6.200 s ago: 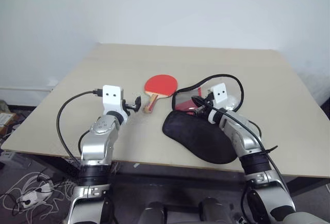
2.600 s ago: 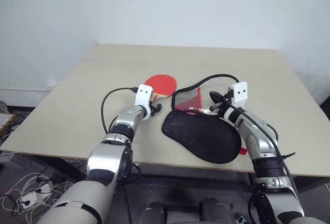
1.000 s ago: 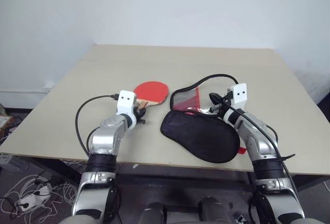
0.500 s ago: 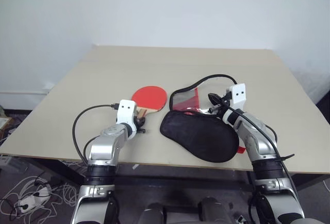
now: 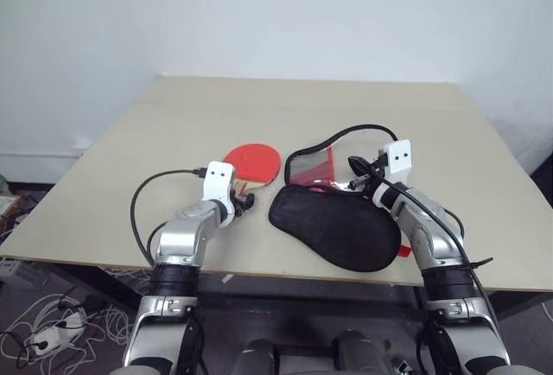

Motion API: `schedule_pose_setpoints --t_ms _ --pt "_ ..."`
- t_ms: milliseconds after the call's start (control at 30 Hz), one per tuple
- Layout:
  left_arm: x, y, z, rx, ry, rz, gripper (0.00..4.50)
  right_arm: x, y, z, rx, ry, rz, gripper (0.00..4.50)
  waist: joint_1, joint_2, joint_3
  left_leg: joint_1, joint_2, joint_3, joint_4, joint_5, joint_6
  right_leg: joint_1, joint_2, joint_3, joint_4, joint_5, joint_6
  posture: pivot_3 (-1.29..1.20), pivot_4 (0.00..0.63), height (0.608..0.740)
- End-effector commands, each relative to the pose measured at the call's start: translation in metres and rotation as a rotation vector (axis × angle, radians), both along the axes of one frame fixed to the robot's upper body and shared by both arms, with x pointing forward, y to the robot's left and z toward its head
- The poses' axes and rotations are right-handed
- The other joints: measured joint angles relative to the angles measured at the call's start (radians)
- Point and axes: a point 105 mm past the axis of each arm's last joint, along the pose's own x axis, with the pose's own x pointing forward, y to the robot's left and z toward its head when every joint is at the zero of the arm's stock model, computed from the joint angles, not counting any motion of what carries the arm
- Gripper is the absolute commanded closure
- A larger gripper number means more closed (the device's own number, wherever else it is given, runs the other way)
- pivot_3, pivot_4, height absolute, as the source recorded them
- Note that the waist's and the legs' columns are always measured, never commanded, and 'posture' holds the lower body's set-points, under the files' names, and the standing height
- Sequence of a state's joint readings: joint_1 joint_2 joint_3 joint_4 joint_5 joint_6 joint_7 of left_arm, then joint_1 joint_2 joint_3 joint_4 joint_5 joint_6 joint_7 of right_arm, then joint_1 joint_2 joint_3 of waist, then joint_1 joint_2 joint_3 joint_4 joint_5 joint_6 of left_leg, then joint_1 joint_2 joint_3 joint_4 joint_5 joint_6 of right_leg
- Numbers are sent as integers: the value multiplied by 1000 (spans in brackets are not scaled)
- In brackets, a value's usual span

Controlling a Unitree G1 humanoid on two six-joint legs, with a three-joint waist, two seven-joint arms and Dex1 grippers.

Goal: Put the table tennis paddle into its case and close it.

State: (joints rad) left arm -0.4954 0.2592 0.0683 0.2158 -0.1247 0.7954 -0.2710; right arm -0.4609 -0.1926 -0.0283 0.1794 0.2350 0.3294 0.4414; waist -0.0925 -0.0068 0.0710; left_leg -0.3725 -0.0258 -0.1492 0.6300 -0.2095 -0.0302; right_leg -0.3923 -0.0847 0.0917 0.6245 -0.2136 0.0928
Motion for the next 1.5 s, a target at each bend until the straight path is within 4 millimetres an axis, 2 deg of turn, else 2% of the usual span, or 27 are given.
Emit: schedule_pose_setpoints --t_ms 33,367,500,700,767,1167,1500 --pt "15 -5 20 10 -73 -24 1036 4 2 22 13 -70 8 4500 2 0 0 0 0 0 0 0 0 0 0 0 0 0 0 0 0 740" --pt "21 1 6 12 2 23 1036 4 0 22 15 -74 -1 4500 9 0 0 1 0 0 0 3 0 2 0 0 0 1 2 0 0 740" --pt "17 2 -1 37 44 30 1677 4 0 22 16 -74 -4 4500 8 0 0 1 0 0 0 3 0 1 0 0 0 1 2 0 0 740" --pt "16 3 -2 46 53 28 3157 4 1 21 17 -71 -1 4500 9 1 0 0 0 0 0 4 0 2 0 0 0 2 3 0 0 740" --pt "16 3 -1 45 55 28 3409 4 1 21 17 -71 0 4500 9 1 0 0 0 0 0 4 0 1 0 0 0 2 3 0 0 740" --pt "15 3 -1 47 55 21 3409 4 3 21 17 -72 3 4500 8 1 0 0 0 0 0 4 0 1 0 0 -1 2 3 0 0 740" --pt "22 -7 28 49 -119 -38 3409 4 4 21 16 -71 8 4500 11 1 0 -4 0 0 0 4 0 -2 0 0 -1 2 3 0 0 740"
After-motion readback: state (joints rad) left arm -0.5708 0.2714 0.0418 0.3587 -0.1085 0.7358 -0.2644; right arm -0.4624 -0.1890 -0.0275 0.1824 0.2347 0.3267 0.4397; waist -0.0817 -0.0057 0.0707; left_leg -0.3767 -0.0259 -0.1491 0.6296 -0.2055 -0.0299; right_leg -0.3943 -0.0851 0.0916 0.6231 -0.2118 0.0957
